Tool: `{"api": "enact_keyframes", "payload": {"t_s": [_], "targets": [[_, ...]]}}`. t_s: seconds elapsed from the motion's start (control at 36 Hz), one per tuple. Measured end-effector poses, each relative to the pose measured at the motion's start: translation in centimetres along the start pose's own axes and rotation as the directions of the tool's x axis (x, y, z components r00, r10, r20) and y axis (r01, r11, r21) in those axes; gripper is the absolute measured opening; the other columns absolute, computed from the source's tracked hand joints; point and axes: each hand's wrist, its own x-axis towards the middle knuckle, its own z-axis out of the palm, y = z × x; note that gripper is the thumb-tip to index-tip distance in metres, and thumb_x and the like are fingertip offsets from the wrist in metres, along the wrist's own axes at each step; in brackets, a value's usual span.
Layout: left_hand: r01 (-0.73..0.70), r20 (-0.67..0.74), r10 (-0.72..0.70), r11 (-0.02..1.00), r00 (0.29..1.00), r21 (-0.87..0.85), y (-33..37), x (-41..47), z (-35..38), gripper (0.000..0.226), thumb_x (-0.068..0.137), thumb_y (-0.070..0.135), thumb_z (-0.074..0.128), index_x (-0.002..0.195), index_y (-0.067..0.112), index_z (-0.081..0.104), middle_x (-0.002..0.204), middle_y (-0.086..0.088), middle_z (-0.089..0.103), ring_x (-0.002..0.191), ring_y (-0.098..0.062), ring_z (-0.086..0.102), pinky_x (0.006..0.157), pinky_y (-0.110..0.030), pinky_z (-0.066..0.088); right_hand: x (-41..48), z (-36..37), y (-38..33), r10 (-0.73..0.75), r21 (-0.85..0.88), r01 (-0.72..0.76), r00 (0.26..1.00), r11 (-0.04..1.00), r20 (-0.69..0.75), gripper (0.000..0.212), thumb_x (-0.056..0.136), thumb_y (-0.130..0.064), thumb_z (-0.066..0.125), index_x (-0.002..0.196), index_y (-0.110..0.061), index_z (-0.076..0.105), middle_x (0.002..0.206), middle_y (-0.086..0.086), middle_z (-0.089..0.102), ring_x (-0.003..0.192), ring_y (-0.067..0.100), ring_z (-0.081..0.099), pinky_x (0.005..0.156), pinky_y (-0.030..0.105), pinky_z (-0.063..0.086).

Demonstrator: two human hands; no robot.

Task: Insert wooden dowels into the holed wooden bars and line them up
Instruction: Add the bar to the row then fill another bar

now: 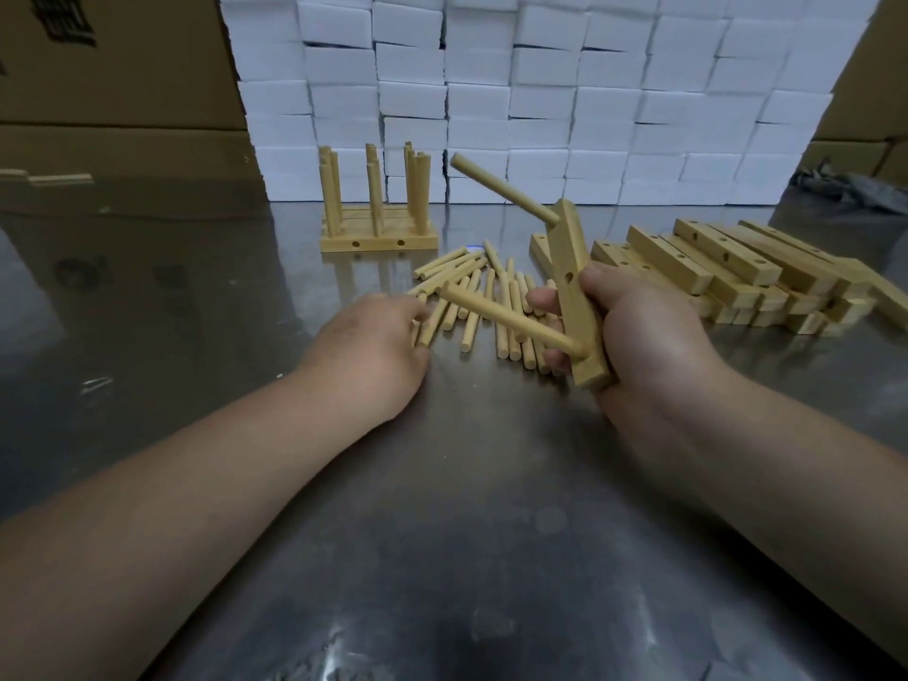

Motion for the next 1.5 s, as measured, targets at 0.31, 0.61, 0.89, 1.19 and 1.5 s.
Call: {"api": "enact_keyframes", "payload": {"t_s": [0.31,0.61,0.89,1.19,1.5], "targets": [[0.176,-0.033,-0.174,0.981,0.984,0.081,-0.4,0.3,-0.9,0.026,0.089,0.022,0.051,0.115,0.024,0.057,0.091,0.002,0.052,0.082,-0.019,0.046,0.065,-0.030,0.036,-0.2,-0.1,0.0,-0.090,-0.095,0.099,0.991,0.990,0.095,0.037,0.099,-0.014,0.036,0.135,-0.019,0.044,0.076,0.000,0.071,0.054,0.013,0.056,0.052,0.029,0.049],[-0.037,-0.282,-0.122,0.865,0.952,-0.501,0.1,-0.4,-2.4,0.024,0.093,0.016,0.039,0.090,0.031,0.058,0.065,0.006,0.052,0.042,0.003,0.045,0.036,-0.012,0.032,-0.3,-0.4,-0.6,-0.064,-0.049,0.070,0.990,0.996,0.123,0.040,0.097,-0.006,0.031,0.132,-0.018,0.046,0.082,0.010,0.061,0.056,0.017,0.056,0.054,0.030,0.053],[-0.160,-0.221,0.040,0.814,0.974,-0.558,0.2,-1.0,-1.9,0.029,0.096,0.029,0.039,0.072,0.035,0.054,0.056,0.008,0.045,0.047,0.001,0.041,0.043,-0.013,0.032,-0.4,-0.3,-0.6,-0.021,-0.112,0.037,0.990,0.993,0.141,0.049,0.095,-0.007,0.028,0.139,-0.024,0.041,0.072,0.007,0.058,0.048,0.015,0.056,0.050,0.030,0.054],[-0.276,-0.169,0.219,0.787,0.961,-0.551,0.6,-1.8,-2.1,0.025,0.093,0.023,0.046,0.079,0.040,0.058,0.062,0.020,0.053,0.056,0.004,0.047,0.048,-0.007,0.037,-0.4,-0.3,-0.7,-0.026,-0.113,0.044,0.987,0.993,0.162,0.045,0.095,-0.006,0.028,0.128,-0.029,0.048,0.069,0.007,0.059,0.043,0.015,0.054,0.044,0.026,0.052],[-0.285,-0.165,0.234,0.750,0.958,-0.597,0.7,-1.9,-2.3,0.028,0.085,0.020,0.060,0.078,0.047,0.060,0.069,0.028,0.060,0.064,0.009,0.051,0.053,-0.002,0.037,-0.3,-0.6,-0.4,-0.083,-0.190,0.128,0.970,0.974,0.229,0.042,0.094,-0.007,0.031,0.083,-0.039,0.055,0.065,0.005,0.064,0.044,0.016,0.055,0.045,0.027,0.051]]}}
